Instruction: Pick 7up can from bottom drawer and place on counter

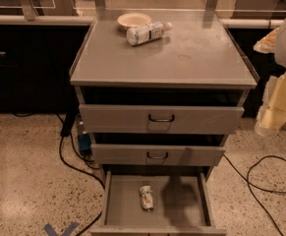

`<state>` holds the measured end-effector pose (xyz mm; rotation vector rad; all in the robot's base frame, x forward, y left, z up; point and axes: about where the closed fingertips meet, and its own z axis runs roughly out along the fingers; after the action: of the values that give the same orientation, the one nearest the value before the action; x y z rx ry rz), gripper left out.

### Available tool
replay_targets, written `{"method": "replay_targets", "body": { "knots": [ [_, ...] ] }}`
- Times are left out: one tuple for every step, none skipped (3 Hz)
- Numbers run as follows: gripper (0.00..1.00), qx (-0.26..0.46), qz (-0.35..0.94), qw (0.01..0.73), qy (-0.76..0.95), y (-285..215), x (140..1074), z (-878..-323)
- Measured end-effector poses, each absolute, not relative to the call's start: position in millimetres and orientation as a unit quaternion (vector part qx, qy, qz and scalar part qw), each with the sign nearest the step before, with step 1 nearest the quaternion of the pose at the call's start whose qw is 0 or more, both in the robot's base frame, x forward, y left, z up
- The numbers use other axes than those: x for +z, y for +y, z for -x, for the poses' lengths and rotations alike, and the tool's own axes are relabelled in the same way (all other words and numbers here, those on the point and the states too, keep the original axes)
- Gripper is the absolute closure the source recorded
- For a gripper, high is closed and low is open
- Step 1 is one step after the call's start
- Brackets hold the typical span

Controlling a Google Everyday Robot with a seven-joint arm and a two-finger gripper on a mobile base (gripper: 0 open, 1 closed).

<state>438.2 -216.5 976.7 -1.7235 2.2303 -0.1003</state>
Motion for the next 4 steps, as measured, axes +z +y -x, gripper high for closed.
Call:
{"method": "replay_targets", "body": {
  "knots": [
    [0.0, -0.037, 0.604, 0.163, 0.78, -216.1, 977.6, -437.8],
    [0.0, -0.044, 0.605, 0.17, 0.776, -214.7, 979.9, -436.6],
    [0.0, -0.039, 0.606, 0.181, 0.774, -215.4, 956.5, -437.2],
    [0.0, -0.026, 0.604, 0.19, 0.774, -216.6, 919.4, -443.0]
  ]
}}
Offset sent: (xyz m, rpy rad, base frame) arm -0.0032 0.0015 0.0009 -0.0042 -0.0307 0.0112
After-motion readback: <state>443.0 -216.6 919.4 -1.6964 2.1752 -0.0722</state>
